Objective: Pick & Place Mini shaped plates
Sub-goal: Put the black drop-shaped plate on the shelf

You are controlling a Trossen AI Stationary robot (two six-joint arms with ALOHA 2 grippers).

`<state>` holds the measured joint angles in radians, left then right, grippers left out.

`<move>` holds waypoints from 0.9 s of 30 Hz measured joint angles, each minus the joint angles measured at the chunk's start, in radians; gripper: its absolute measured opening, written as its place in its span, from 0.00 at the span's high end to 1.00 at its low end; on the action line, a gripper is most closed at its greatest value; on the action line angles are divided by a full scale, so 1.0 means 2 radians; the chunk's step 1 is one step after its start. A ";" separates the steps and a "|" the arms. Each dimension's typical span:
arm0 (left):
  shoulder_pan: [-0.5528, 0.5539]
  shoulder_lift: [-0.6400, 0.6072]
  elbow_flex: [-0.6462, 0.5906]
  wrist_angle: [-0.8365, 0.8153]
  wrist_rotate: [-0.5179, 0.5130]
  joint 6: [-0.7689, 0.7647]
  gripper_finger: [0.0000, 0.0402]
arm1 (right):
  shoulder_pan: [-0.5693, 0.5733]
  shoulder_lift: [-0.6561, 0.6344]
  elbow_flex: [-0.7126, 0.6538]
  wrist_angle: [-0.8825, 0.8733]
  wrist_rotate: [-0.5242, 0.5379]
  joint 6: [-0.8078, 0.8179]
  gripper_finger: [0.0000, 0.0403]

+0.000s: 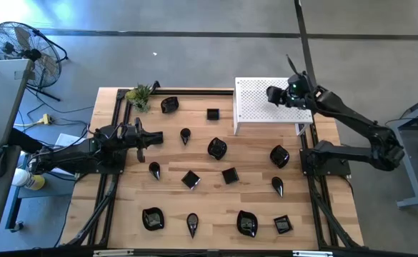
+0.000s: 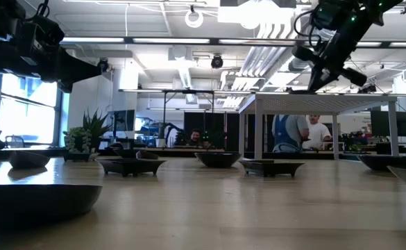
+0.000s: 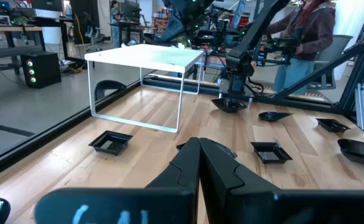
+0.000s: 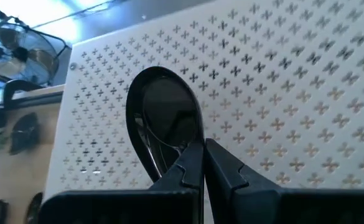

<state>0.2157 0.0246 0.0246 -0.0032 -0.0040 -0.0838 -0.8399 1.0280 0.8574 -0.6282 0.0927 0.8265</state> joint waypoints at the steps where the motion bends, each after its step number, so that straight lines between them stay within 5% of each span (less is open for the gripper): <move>1: 0.000 0.000 0.000 0.000 0.000 0.000 1.00 | -0.003 0.003 0.000 -0.002 -0.007 0.013 1.00; 27: 0.000 0.000 0.000 0.000 0.000 0.000 1.00 | -0.013 0.007 -0.003 -0.011 0.006 0.138 1.00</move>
<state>0.2157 0.0246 0.0246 -0.0029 -0.0040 -0.0837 -0.8661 1.0428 0.8520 -0.6505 0.1051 1.1030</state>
